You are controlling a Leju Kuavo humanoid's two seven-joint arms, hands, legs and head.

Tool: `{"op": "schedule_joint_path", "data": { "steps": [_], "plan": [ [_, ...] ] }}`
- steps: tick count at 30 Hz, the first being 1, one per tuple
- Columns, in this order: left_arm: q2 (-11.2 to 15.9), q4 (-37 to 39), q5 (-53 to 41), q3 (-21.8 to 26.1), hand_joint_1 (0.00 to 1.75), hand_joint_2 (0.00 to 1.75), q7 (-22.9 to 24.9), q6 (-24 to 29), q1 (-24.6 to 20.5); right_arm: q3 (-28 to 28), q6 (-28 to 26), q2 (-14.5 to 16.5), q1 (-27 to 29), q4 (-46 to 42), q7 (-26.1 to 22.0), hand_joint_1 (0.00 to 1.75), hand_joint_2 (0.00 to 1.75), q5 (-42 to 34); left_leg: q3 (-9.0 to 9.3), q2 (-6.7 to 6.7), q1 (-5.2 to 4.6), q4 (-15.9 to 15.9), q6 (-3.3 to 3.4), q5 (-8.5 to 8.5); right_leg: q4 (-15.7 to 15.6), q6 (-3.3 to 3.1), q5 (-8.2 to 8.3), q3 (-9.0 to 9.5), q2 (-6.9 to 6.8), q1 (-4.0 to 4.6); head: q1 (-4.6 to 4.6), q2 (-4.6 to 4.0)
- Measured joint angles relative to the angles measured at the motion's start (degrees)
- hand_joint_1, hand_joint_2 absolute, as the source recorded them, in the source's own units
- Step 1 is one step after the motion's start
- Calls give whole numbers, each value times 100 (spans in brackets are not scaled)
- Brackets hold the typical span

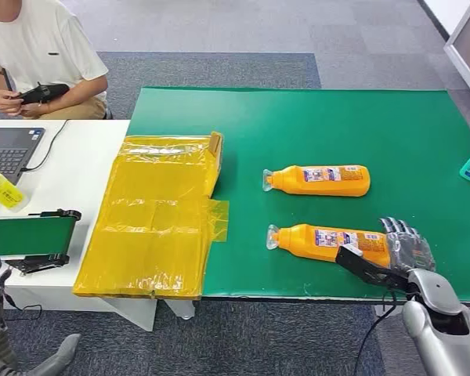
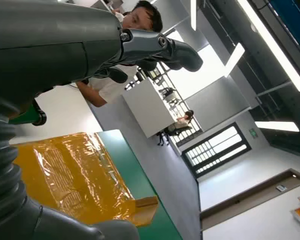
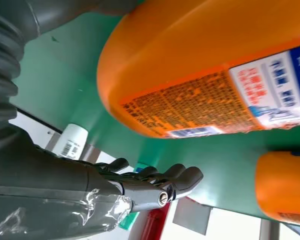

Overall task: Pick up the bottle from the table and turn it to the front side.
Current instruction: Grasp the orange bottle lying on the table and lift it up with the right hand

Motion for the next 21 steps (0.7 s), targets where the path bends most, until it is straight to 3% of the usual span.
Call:
{"op": "schedule_joint_path", "data": {
  "steps": [9, 17, 19, 20, 21],
  "plan": [
    [76, 1, 287, 3, 0, 175, 0, -138, -11, 243, -13, 32, -347, 604, -164, 0, 175, -173, 0, 0, 0, 0, 0, 1, 0, 0, 0, 1, 0, 0, -1, 0],
    [-14, 50, 666, 382, 0, 175, 0, -810, -93, 547, 64, 27, -712, 1097, -534, 0, 175, -734, 10, 0, 0, 0, -1, 1, 0, -1, 1, 7, 1, 0, -2, 0],
    [-55, 66, 711, 513, 0, 175, 0, -937, -117, 622, 84, 26, -788, 1179, -569, 10, 175, -799, 15, 0, 0, 0, -2, 1, 0, -2, 1, 10, 2, 1, -2, 0],
    [-82, 74, 721, 582, 0, 175, 0, -1013, -132, 666, 89, 20, -830, 1225, -578, 29, 175, -828, 18, 1, 1, 0, -2, 1, 0, -2, 2, 12, 2, 1, -2, 0],
    [-113, 82, 726, 646, 0, 175, 0, -1089, -149, 713, 93, 12, -870, 1270, -581, 73, 175, -854, 21, 1, 1, 0, -2, 2, 0, -2, 3, 15, 2, 1, -2, 0]
  ]
}}
